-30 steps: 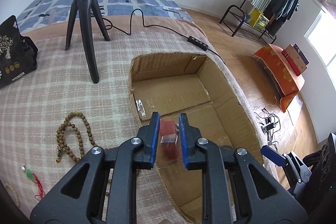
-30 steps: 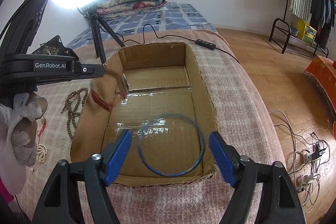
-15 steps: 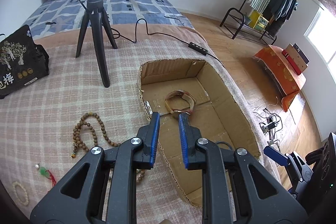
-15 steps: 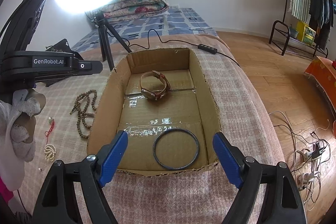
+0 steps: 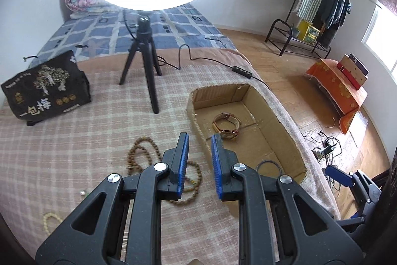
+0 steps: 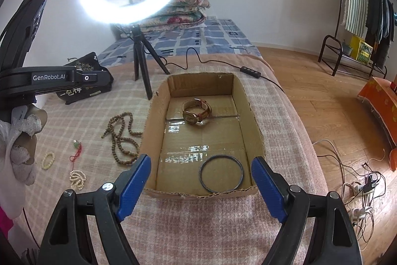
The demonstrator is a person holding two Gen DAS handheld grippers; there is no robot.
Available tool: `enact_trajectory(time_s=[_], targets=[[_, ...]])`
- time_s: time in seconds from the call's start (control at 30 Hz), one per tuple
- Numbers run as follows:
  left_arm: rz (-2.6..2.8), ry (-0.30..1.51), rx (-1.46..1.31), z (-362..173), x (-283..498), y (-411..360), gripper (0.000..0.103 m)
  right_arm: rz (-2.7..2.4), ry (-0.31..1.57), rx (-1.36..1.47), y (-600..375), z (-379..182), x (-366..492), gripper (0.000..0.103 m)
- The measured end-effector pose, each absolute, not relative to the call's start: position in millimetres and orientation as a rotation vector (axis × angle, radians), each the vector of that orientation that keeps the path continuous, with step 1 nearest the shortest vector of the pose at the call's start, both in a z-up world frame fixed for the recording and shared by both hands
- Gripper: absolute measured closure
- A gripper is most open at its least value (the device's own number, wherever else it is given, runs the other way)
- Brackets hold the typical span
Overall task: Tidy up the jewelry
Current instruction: 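Move the left tool to the jade pendant while the right tool moves to the wooden bead necklace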
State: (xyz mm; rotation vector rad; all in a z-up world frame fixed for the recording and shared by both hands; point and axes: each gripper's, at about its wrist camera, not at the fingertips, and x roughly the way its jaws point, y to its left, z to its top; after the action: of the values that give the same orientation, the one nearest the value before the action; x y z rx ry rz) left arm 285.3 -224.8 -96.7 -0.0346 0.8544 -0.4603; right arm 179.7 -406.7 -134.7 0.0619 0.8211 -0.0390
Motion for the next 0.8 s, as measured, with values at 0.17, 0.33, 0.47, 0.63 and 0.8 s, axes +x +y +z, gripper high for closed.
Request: enact_trajectory(time_s=[0.17,0.33,0.47,0.63,0.8], targets=[[-0.421,0.811,-0.022,-80,271,-191,0.086,-0.024,0.803,0.057,-391,-122,172,0.018],[-0.382,0.758,-0.009,-66,252,-151,0.056,-0.002,0.792,0.044,-375,-112,166,0.018],[-0.348,0.728,0.000,-59,239,-119,0.056,0.020,0.787,0.039,-364,-107,163,0.018],[-0.311,0.719,0.025,-58,221,-81,0.056,0.044,0.782,0.026,-350,-103,161,0.016],[-0.261,0.731,0.031,-65,206,-36,0.056,0.075,0.784,-0.001,-335,-102,161,0.015]])
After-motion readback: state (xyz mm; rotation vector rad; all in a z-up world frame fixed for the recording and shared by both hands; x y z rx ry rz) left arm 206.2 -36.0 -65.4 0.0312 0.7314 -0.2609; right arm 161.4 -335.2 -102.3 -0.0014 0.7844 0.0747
